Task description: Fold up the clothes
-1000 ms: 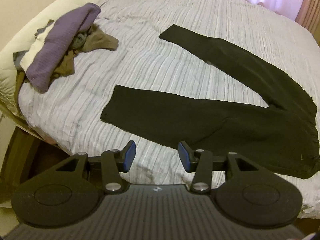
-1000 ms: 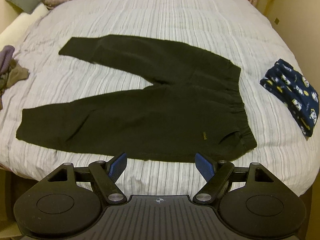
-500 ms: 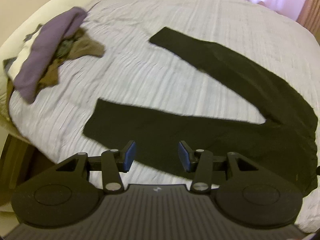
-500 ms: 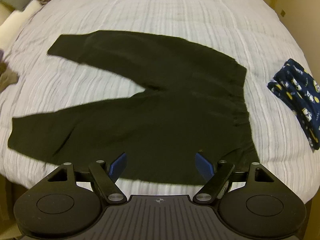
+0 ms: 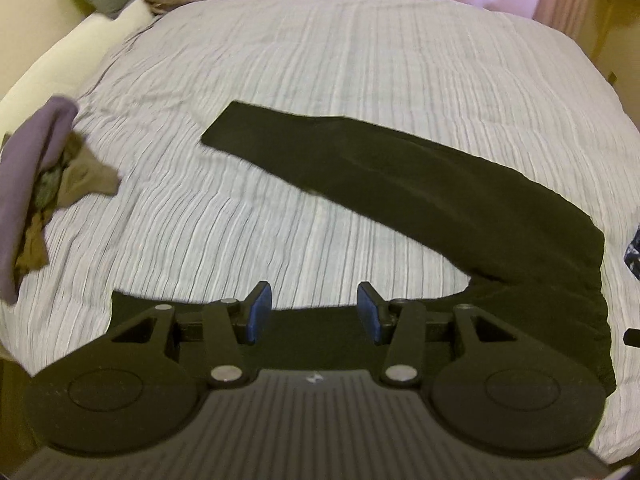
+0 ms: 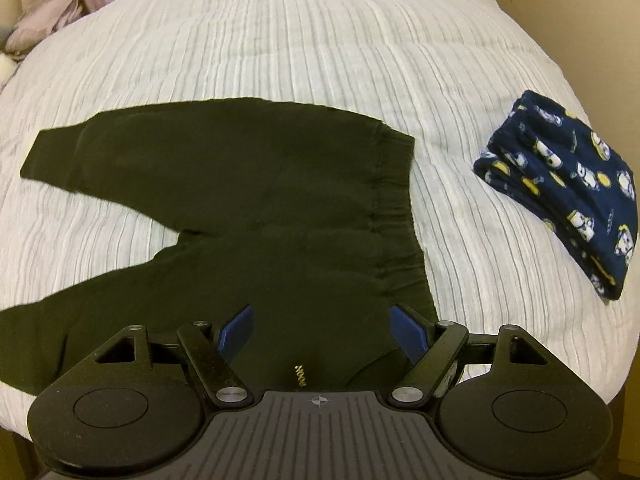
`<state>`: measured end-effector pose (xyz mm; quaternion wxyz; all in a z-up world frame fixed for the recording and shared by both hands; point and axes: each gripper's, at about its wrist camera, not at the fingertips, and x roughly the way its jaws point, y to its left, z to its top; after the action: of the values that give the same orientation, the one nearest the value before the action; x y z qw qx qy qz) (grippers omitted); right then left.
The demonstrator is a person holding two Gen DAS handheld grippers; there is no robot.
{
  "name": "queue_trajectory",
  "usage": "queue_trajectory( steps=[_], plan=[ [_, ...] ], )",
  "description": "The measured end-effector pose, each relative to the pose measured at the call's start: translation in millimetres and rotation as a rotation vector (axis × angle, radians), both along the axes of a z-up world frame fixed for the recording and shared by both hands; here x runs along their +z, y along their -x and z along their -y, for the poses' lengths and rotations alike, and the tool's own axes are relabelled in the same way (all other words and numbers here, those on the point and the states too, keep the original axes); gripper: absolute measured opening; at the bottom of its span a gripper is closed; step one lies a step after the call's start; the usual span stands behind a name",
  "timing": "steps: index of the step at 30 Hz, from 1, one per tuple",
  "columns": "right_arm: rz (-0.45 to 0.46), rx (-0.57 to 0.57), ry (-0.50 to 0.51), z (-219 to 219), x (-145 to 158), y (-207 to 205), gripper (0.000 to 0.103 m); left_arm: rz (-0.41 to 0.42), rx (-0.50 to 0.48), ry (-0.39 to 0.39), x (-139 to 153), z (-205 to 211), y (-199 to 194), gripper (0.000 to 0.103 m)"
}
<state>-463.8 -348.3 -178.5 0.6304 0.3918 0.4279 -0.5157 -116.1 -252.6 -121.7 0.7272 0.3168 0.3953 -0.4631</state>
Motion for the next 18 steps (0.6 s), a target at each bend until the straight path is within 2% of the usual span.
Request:
queue_trajectory(
  steps=[7, 11, 18],
  plan=[
    [0.061, -0.102, 0.039, 9, -5, 36, 0.078, 0.018, -0.146, 0.033, -7, 50, 14, 0.043],
    [0.059, -0.118, 0.052, 21, -23, 42, 0.078, 0.014, -0.242, 0.019, -37, 78, 14, 0.043],
    [0.044, -0.093, 0.049, 50, -69, 19, 0.078, -0.020, -0.349, 0.007, -101, 127, -5, 0.042]
  ],
)
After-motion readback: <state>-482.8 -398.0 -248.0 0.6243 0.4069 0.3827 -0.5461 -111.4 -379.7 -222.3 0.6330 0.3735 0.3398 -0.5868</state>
